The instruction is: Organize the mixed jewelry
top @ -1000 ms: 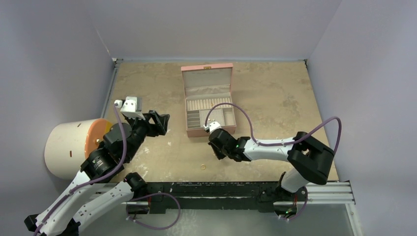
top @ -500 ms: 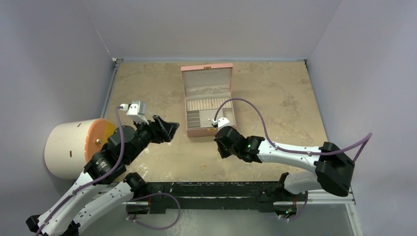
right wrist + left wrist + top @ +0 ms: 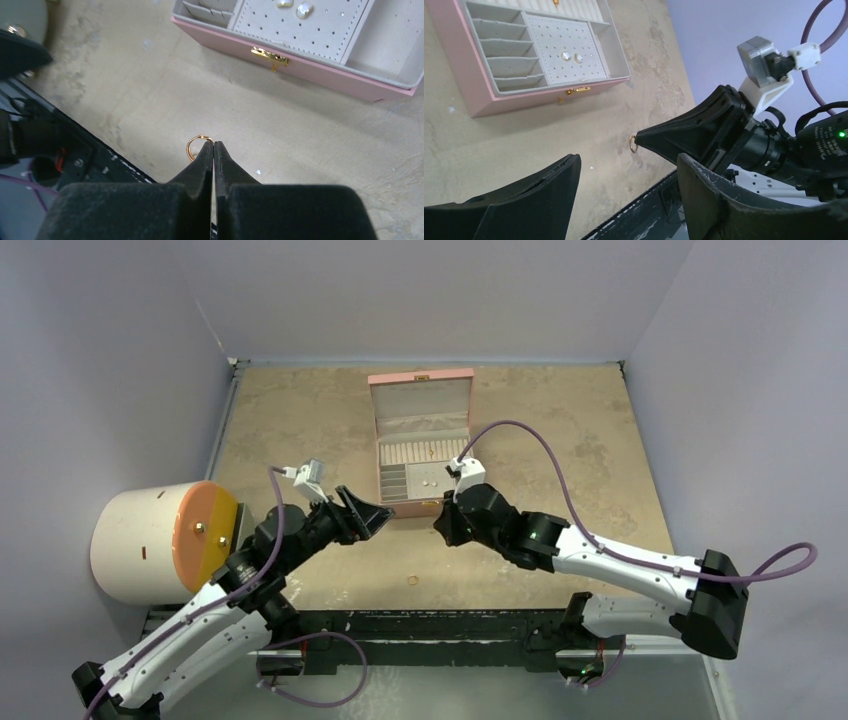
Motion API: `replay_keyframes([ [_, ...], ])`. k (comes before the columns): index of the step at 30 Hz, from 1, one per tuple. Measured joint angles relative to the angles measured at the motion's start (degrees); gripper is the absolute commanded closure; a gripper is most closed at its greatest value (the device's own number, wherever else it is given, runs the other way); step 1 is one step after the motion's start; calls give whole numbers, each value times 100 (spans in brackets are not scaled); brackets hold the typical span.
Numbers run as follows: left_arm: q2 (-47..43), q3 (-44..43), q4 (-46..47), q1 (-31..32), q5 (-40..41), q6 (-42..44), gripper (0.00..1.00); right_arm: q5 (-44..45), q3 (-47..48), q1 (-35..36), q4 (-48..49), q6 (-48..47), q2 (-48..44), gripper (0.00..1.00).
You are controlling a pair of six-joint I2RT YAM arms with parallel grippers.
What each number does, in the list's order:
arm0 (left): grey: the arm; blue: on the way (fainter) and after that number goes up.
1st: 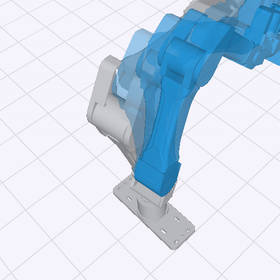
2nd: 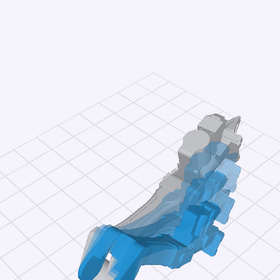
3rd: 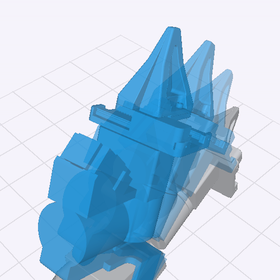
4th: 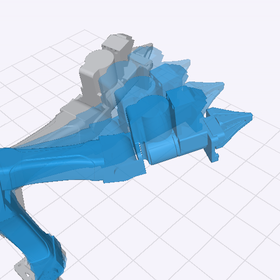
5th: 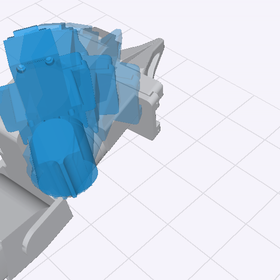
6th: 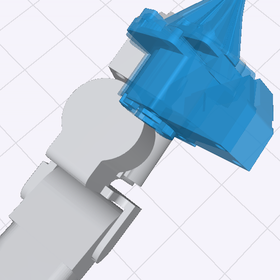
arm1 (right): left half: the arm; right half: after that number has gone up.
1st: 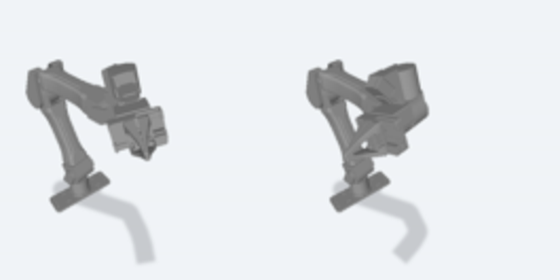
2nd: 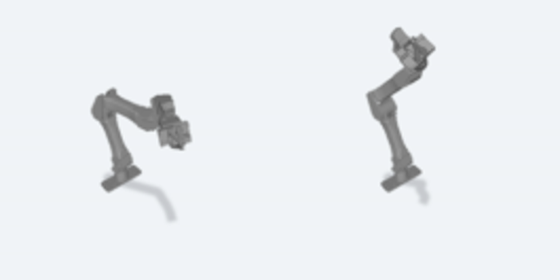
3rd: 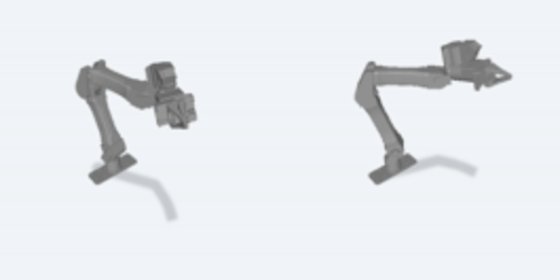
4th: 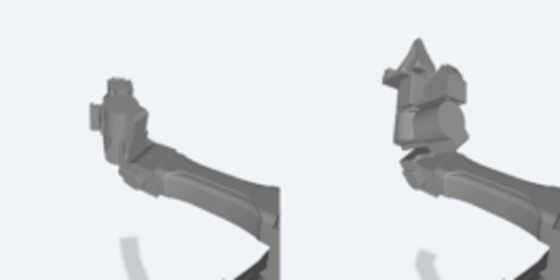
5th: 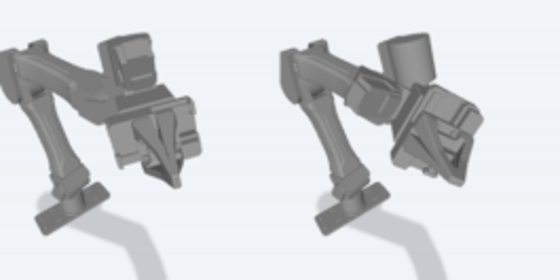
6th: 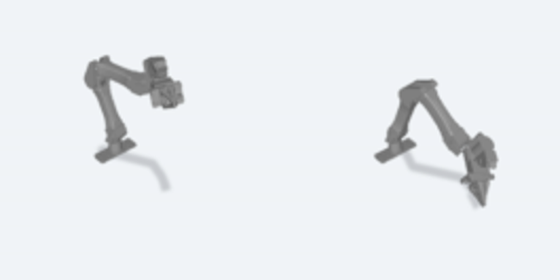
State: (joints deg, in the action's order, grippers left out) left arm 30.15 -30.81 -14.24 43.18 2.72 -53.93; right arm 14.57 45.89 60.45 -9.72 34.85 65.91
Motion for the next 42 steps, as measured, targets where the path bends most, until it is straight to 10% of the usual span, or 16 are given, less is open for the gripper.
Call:
replay_keyframes([
  [25, 798, 1624, 3364, 2, -726, -2199, 55, 149, 516, 83, 662, 675, -42, 100],
  [42, 916, 1722, 3794, 2, -748, -2409, 69, 142, 629, 192, 693, 673, 188, 100],
])
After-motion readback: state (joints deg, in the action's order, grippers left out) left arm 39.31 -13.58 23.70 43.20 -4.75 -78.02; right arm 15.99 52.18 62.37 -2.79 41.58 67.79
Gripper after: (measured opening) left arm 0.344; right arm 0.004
